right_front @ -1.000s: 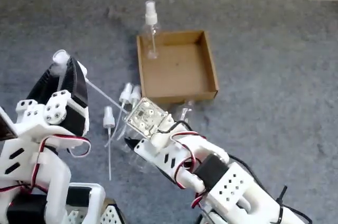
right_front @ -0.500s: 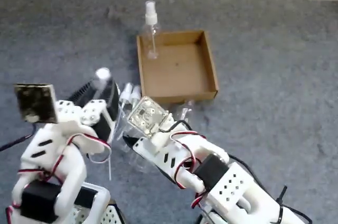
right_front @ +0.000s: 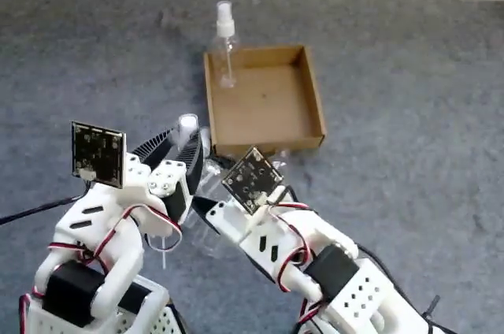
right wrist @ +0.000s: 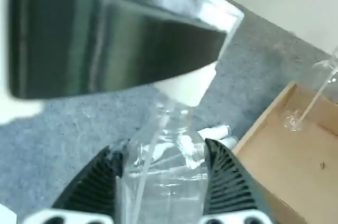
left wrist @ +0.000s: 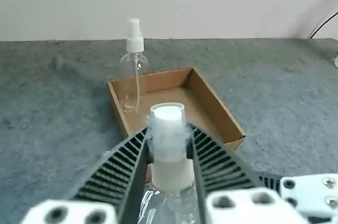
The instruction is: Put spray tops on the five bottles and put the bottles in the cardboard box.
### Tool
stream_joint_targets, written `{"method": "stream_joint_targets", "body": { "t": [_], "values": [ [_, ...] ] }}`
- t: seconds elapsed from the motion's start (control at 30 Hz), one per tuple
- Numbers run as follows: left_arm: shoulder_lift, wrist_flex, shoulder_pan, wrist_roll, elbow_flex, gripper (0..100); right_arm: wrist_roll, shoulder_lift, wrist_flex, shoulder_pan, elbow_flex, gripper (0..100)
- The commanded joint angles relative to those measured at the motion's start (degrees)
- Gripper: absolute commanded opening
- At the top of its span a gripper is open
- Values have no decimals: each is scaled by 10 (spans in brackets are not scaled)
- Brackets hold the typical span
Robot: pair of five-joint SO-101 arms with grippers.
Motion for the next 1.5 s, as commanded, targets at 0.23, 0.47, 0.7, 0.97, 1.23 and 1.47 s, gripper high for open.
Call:
{"method": "stream_joint_targets", "body": {
  "t": [0.23, 0.47, 0.7, 0.97, 1.23, 1.47],
  "values": [
    [-1, 10, 17, -8, 8, 4, -10, -29, -35, 54, -16, 4],
    [-1, 10, 16, -8, 8, 4, -40, -29, -71, 56, -13, 4],
    [-2, 10, 11, -11, 8, 4, -34, -29, -69, 56, -12, 4],
    [4, -15, -172, -84, 9, 5, -10, -29, -42, 52, -12, 4],
    [81, -179, -231, -76, 2, 5, -9, -29, -9, 51, -11, 4],
    [172, -178, -117, -82, -57, 5, -9, -29, -7, 51, -11, 4]
  ]
}}
